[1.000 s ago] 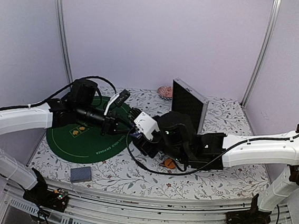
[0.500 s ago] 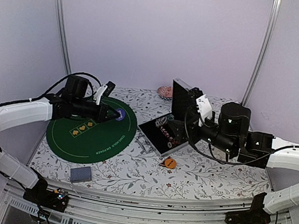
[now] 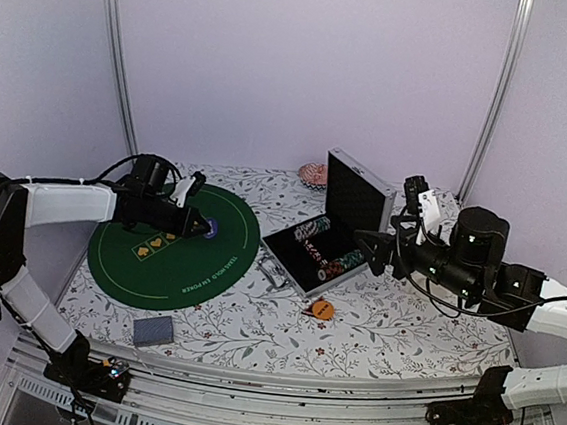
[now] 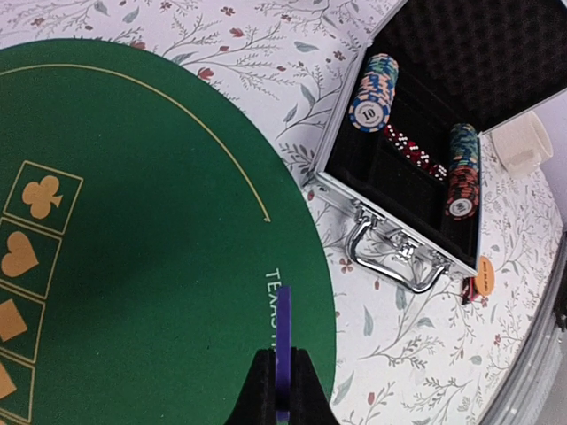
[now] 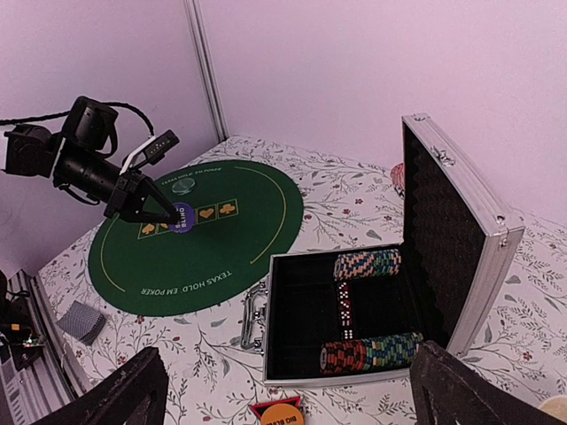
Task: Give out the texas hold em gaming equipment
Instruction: Pick up the big blind button from the center of the board.
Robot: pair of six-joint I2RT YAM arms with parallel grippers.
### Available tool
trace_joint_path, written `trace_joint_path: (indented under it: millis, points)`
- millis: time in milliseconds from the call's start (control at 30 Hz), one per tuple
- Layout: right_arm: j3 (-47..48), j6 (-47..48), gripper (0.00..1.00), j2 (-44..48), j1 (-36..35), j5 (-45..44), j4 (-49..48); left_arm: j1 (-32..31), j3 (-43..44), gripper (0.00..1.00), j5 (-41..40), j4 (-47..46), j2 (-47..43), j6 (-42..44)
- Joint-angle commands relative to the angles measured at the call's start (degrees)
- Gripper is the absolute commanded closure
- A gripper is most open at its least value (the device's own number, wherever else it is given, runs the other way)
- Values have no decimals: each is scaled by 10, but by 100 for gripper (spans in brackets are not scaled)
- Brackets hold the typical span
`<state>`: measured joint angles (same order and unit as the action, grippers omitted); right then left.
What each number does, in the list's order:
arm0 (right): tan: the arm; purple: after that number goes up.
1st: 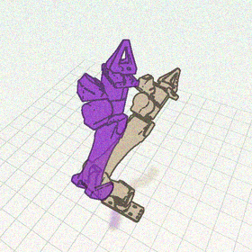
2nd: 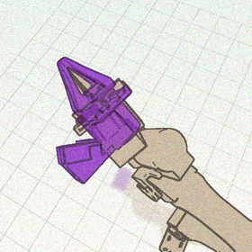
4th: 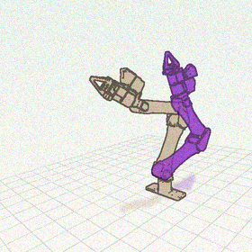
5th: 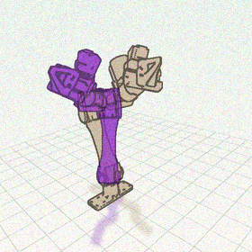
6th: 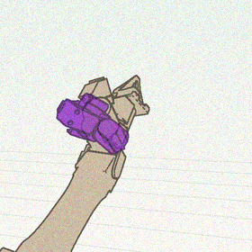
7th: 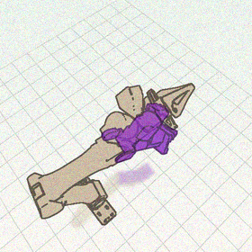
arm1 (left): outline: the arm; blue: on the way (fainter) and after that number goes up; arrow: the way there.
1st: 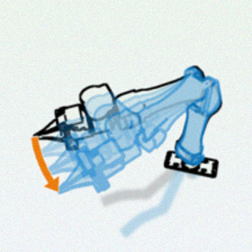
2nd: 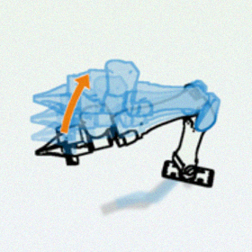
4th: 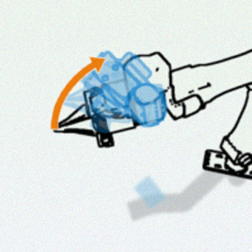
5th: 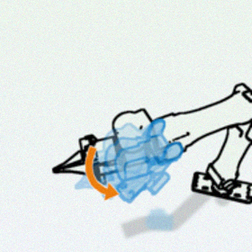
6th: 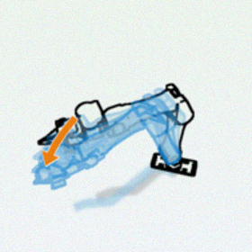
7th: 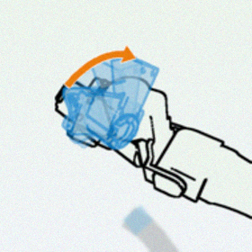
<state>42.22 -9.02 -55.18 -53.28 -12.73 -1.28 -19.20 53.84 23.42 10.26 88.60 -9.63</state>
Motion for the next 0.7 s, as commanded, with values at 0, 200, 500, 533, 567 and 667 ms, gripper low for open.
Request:
trace_joint_path:
  millis: [0,200,500,533,567,667]
  points:
    - [-7,-17,2,-2,8,17,21,13,21,100,-6,14,11,0]
    - [4,-19,2,-26,14,22,25,18,21,100,-6,15,14,-2]
    - [23,-24,2,-59,15,27,37,18,23,100,-6,18,13,-3]
    - [28,-24,2,-69,15,27,45,19,23,100,-8,19,13,-3]
    - [35,-27,2,-77,15,24,55,19,23,100,-10,19,13,-4]
    - [65,-40,2,-109,16,1,97,22,24,100,-16,22,14,-12]
